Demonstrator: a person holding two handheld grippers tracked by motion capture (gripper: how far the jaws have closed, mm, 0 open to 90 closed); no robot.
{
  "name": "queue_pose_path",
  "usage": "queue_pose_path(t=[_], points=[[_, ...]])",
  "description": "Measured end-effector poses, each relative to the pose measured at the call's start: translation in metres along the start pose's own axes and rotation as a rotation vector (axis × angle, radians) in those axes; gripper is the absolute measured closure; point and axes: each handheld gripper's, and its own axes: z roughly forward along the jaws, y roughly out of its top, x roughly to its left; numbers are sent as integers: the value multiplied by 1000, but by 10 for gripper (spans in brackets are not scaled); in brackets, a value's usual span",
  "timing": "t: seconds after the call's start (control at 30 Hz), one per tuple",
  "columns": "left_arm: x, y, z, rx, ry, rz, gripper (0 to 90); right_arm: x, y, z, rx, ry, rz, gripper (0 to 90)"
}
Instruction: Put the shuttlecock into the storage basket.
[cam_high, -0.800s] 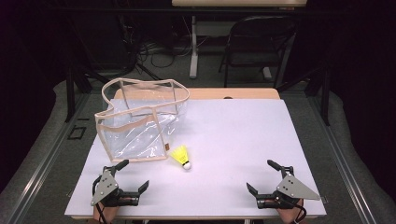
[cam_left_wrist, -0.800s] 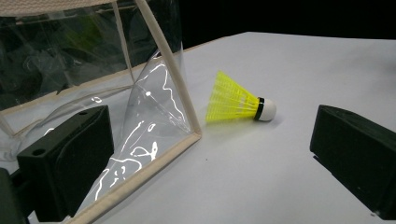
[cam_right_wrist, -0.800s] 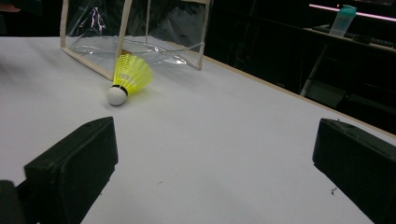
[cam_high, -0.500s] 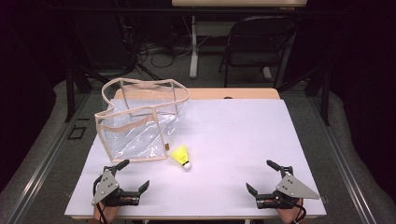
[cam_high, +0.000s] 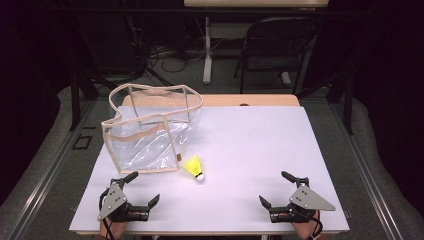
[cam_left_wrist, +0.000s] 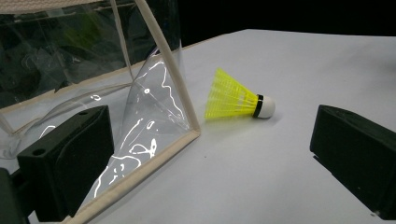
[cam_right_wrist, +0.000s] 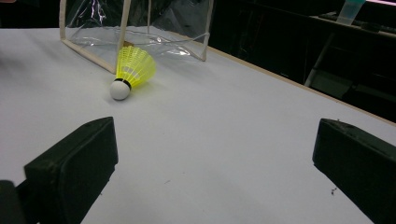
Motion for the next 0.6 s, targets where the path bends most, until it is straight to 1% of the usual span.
queue_pose_path(t=[0.33, 0.4, 0.6], points=[[-1, 0, 2, 6, -2, 7, 0, 6, 3, 11, 34, 23, 4, 0], [0, 0, 2, 6, -3, 6, 0, 9, 5, 16, 50, 33, -3, 0], [0, 0, 2, 7, -4, 8, 0, 12, 9, 26, 70, 38, 7, 0]])
